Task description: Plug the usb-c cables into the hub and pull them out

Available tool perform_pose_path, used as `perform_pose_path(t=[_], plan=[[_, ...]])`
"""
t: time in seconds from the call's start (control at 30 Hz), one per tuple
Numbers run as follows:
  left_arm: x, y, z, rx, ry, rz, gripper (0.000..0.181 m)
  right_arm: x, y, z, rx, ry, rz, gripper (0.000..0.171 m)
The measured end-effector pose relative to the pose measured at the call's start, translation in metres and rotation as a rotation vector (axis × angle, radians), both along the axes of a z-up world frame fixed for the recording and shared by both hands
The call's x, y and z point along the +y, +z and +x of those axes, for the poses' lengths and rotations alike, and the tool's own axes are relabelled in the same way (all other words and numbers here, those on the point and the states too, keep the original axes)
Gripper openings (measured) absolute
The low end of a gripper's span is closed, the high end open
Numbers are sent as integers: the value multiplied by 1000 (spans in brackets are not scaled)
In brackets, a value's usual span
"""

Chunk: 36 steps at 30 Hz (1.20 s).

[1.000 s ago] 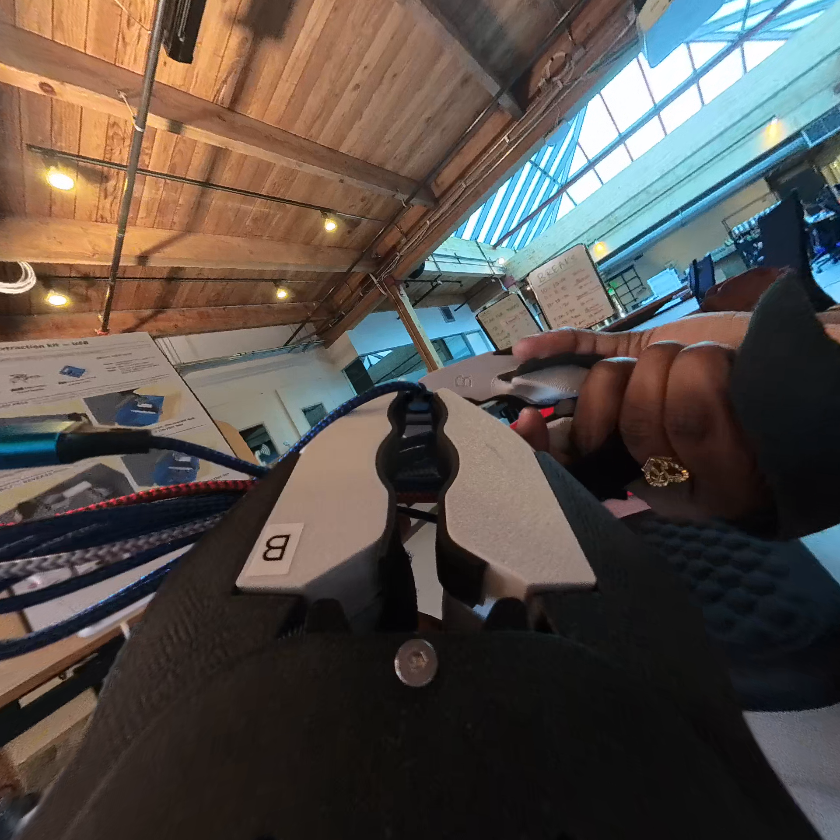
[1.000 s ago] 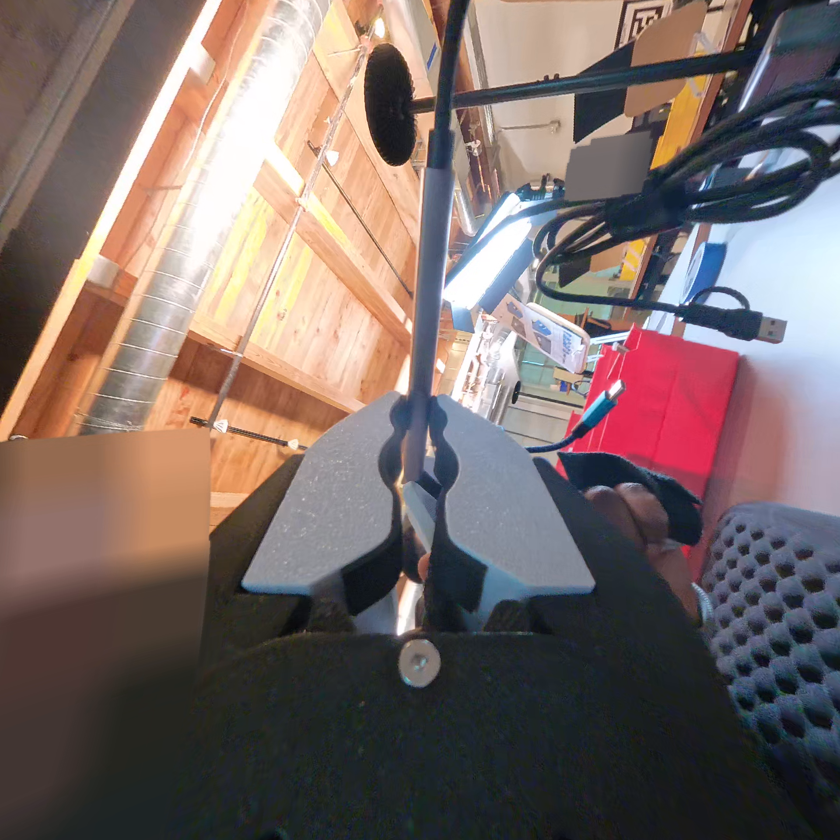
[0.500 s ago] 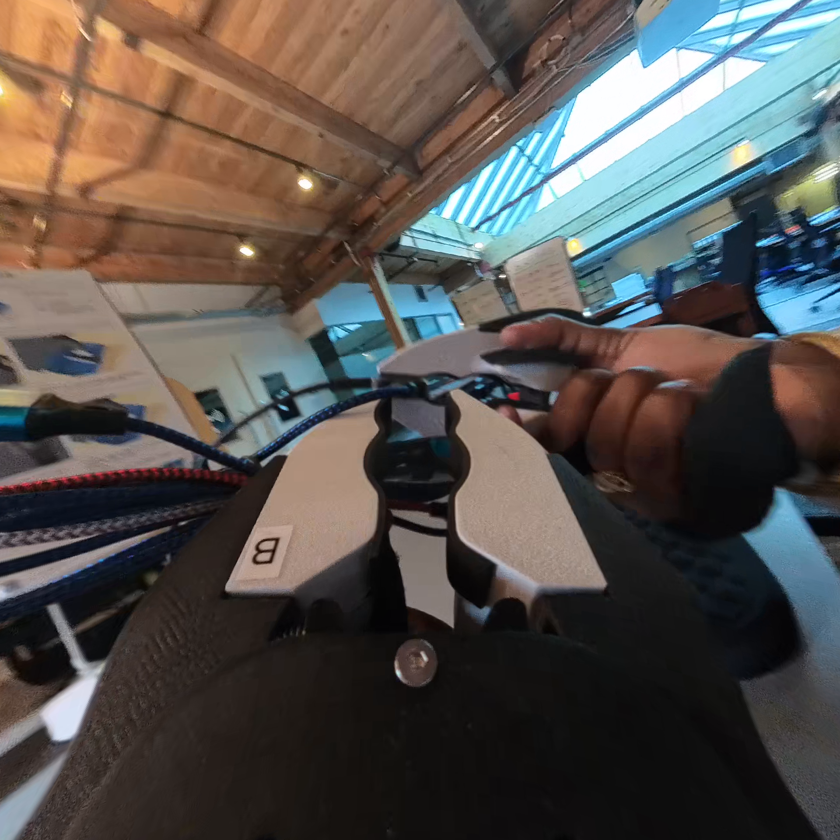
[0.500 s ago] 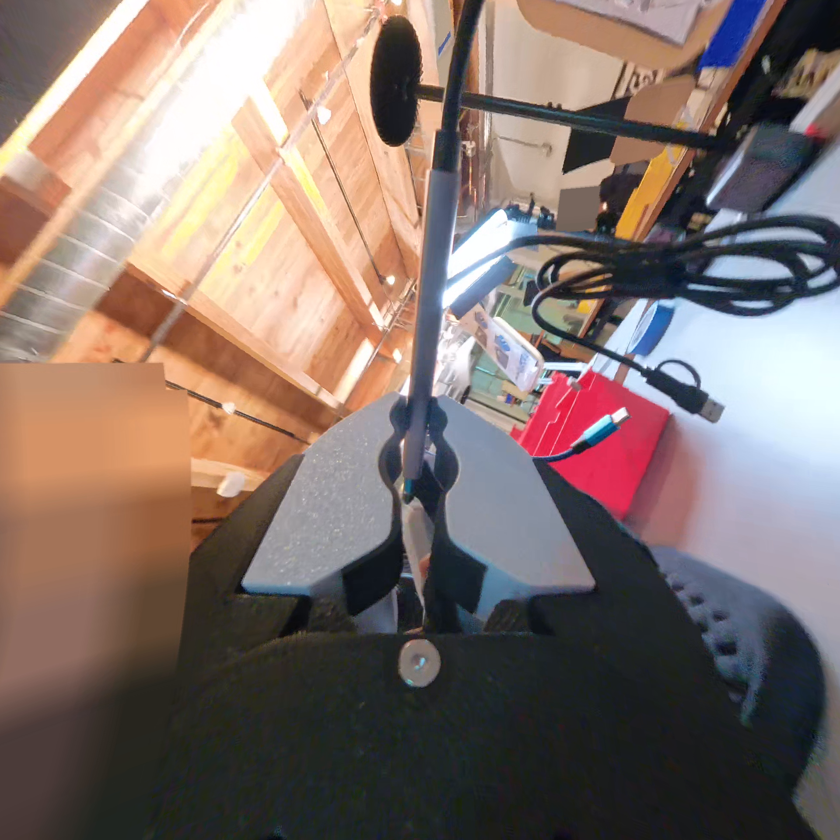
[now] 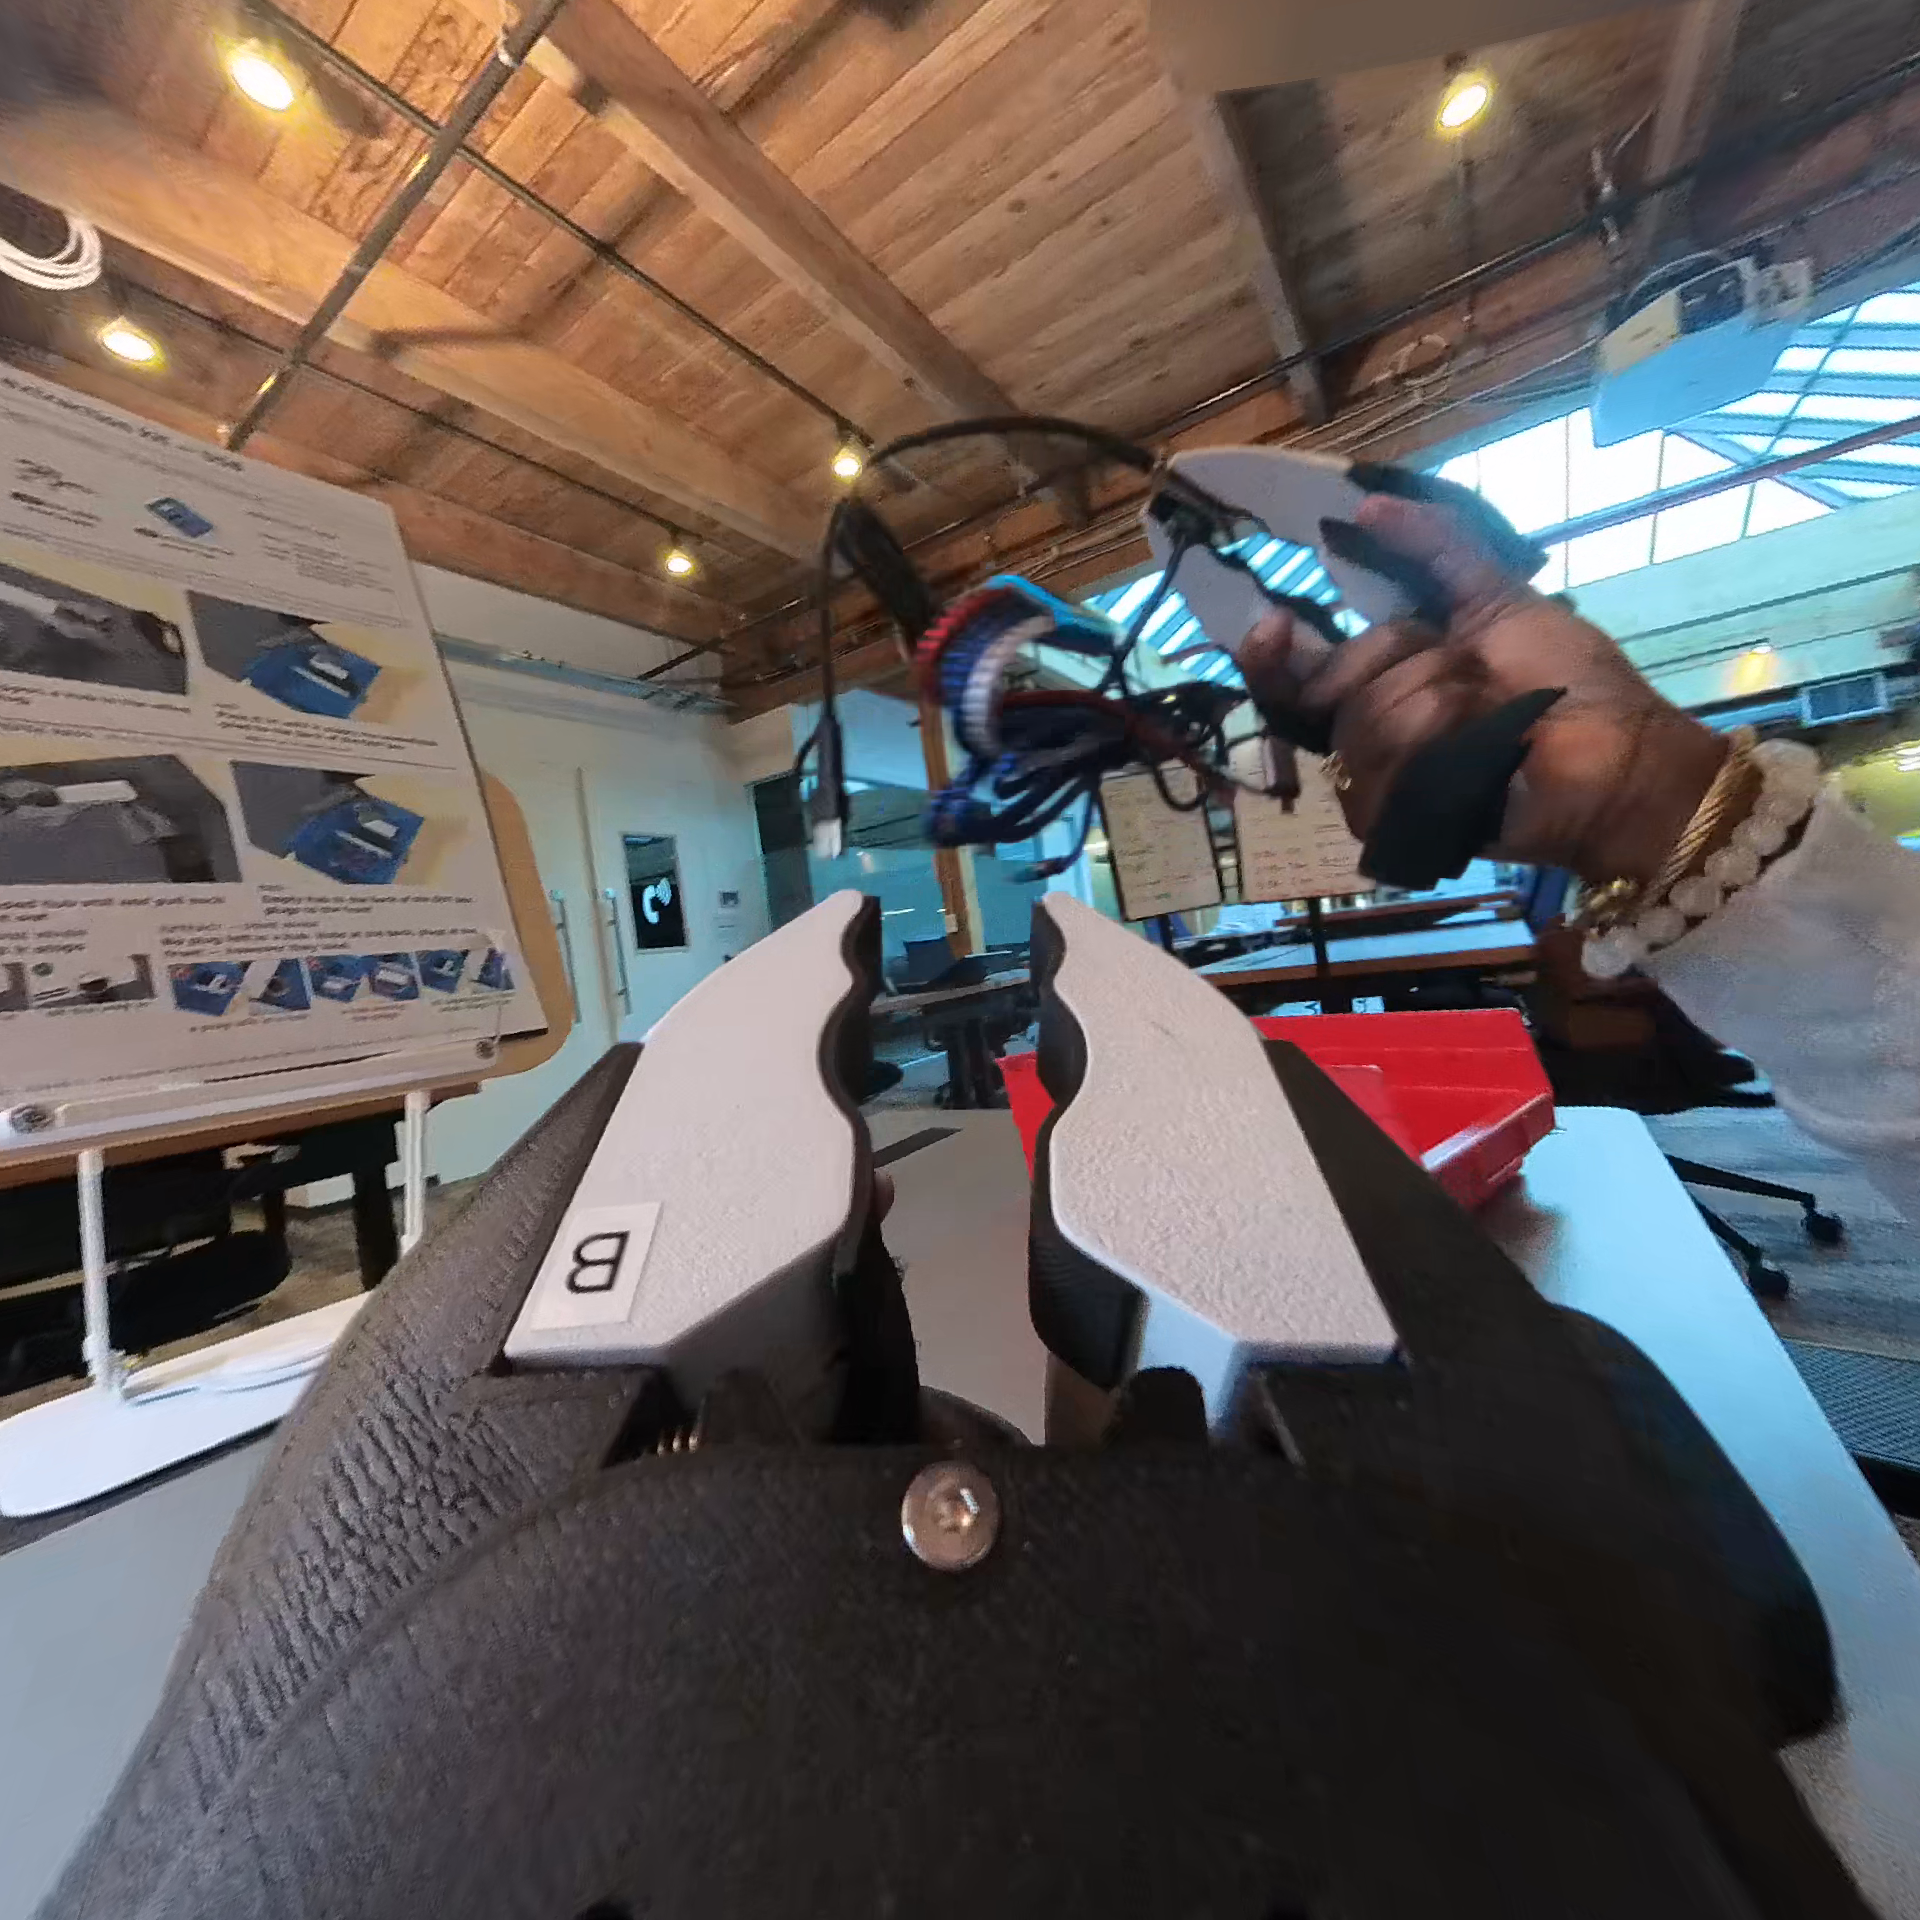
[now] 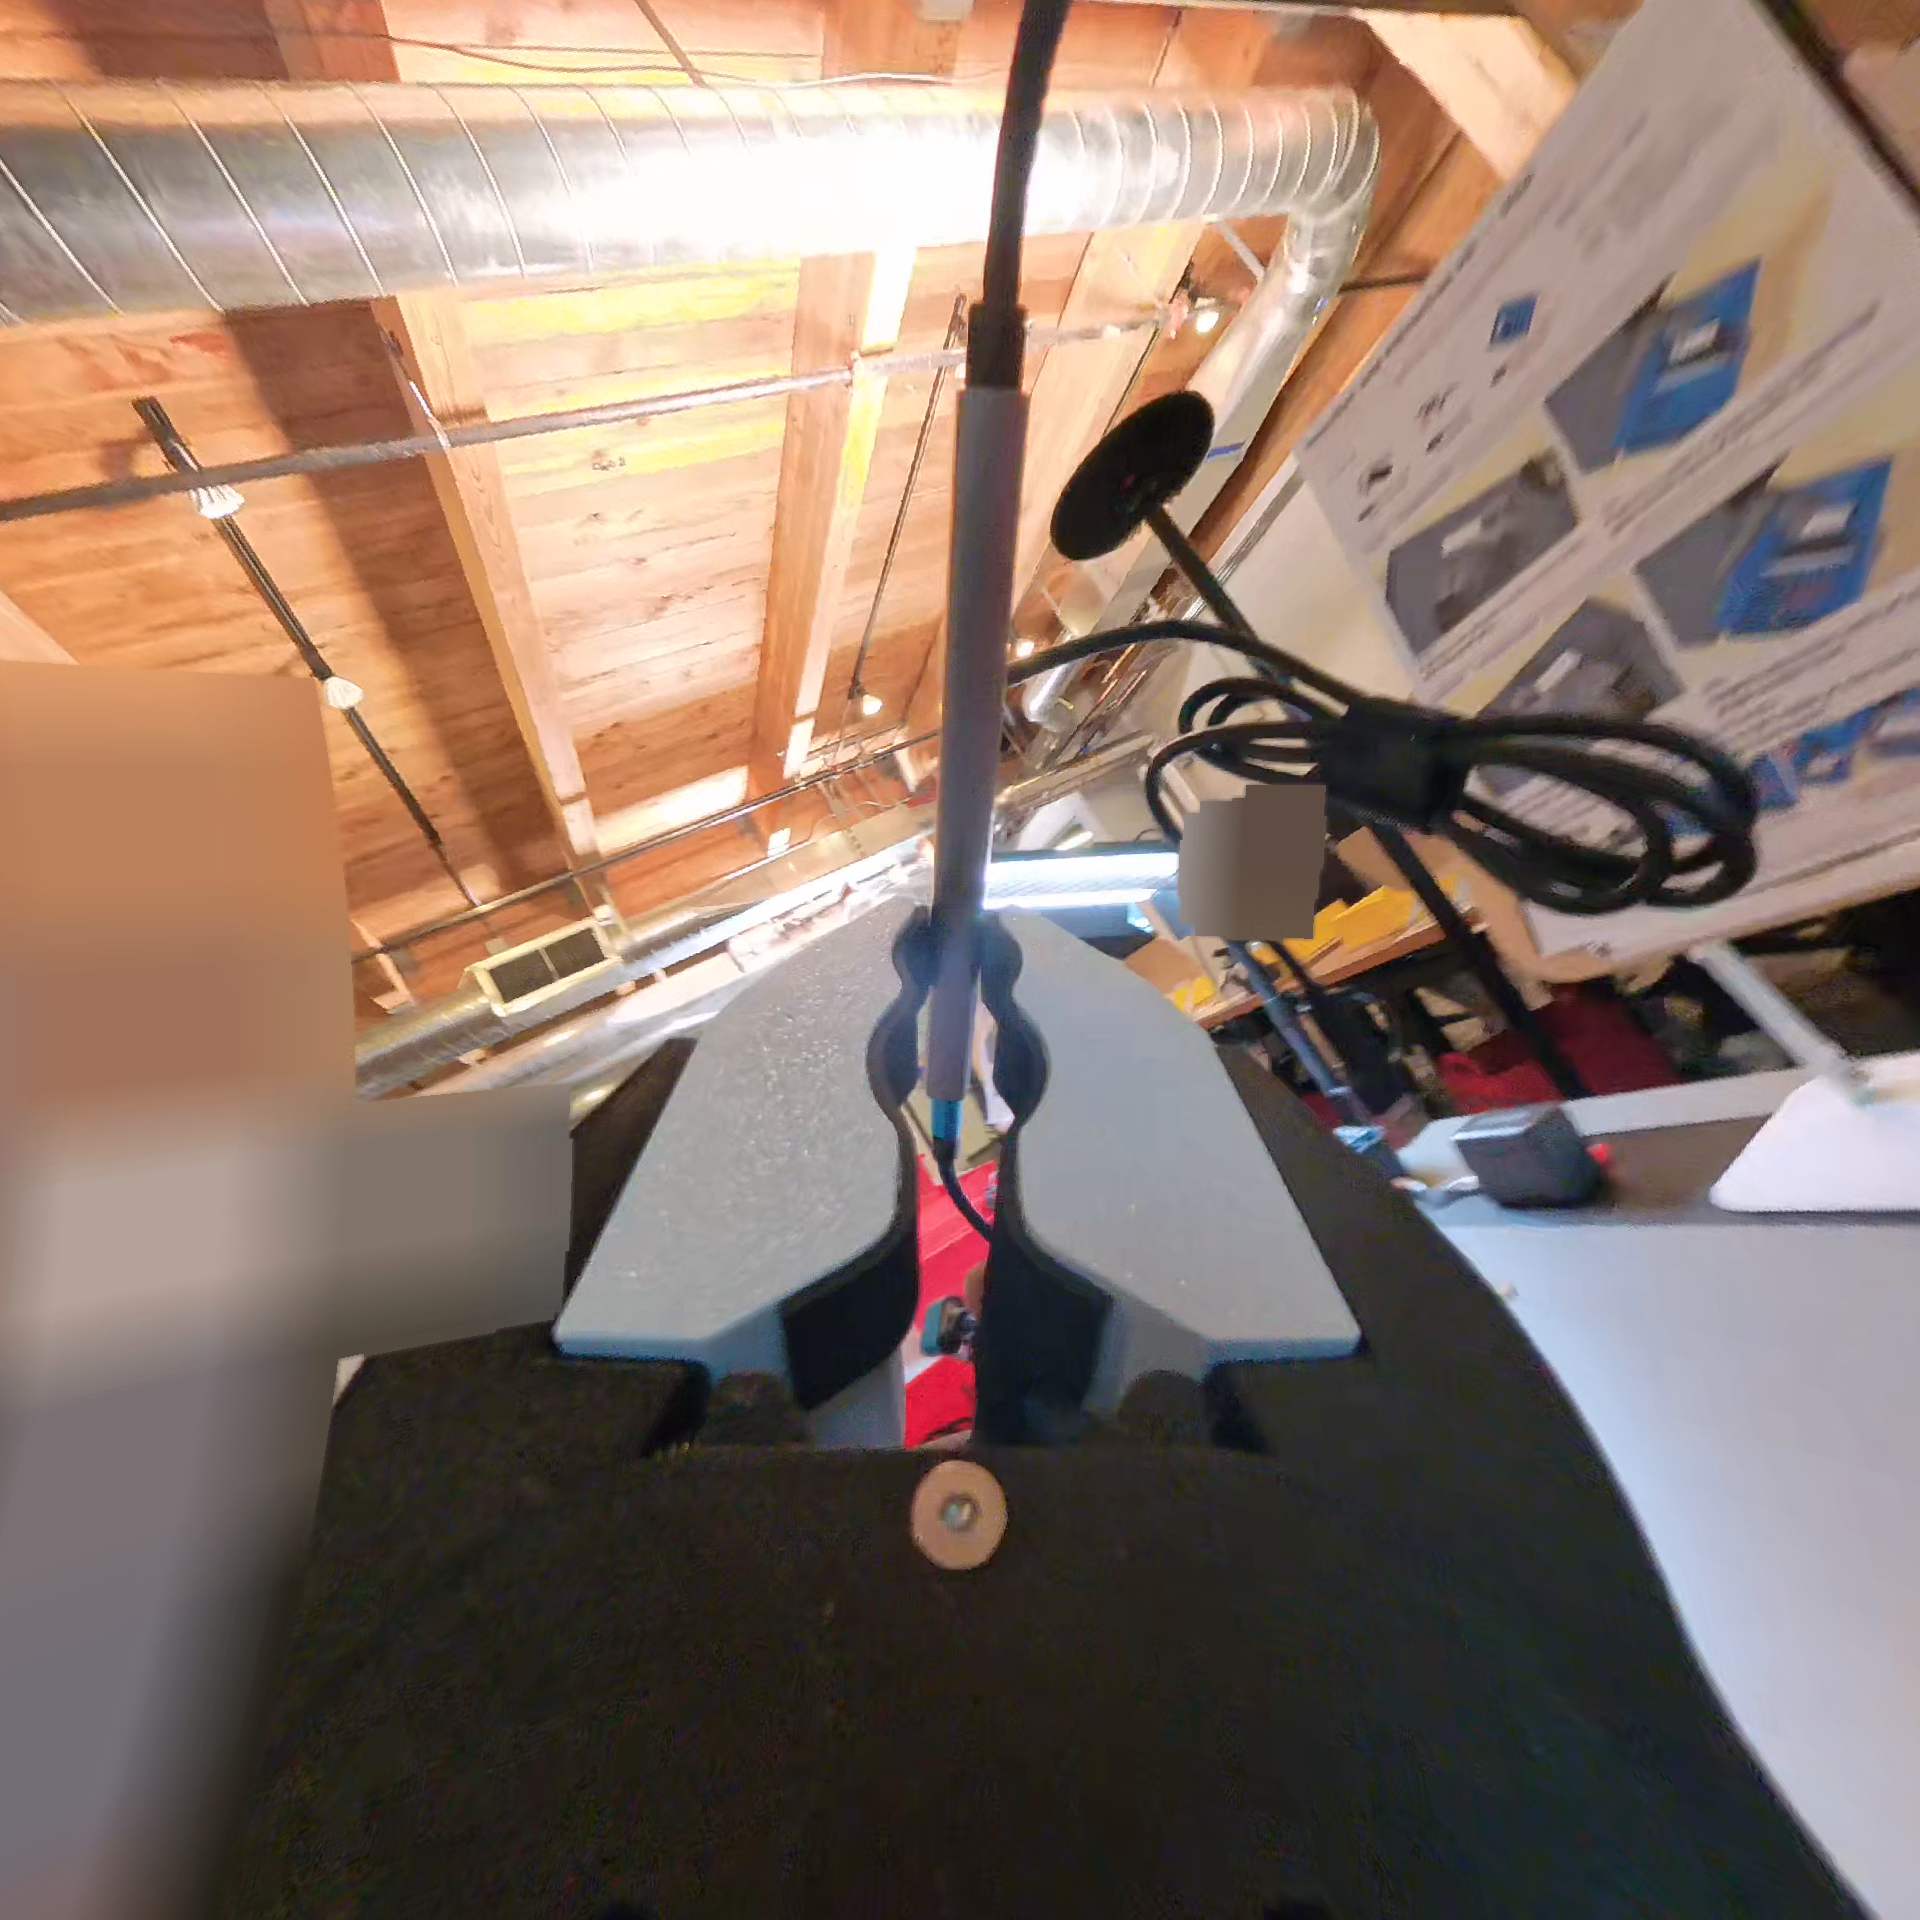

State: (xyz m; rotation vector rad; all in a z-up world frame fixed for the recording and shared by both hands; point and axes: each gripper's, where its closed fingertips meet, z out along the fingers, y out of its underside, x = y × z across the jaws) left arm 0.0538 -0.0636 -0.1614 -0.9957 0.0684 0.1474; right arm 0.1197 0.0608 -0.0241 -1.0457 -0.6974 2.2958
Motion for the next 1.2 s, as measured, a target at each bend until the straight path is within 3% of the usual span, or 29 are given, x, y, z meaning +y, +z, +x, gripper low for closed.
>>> perform_pose_path(t=[0.2,0.4,0.57,0.67,0.87,1.07,1.2], plan=[[0,-5,-26,-144,52,-14,29,48,34,27,23,-213,156,9],[0,-10,-43,-288,32,-9,32,108,51,62,-40,-580,387,9],[0,-12,-46,-293,47,-15,32,164,44,93,-177,-911,605,10],[2,-14,-44,-273,59,-34,32,190,23,103,-301,-1026,729,8],[5,-16,-41,-242,70,-60,32,211,-45,99,-565,-896,816,9],[5,-16,-41,-252,59,-53,32,232,-153,86,-1007,-702,779,9],[4,-16,-42,-258,59,-51,32,236,-198,70,-1108,-582,662,10]])
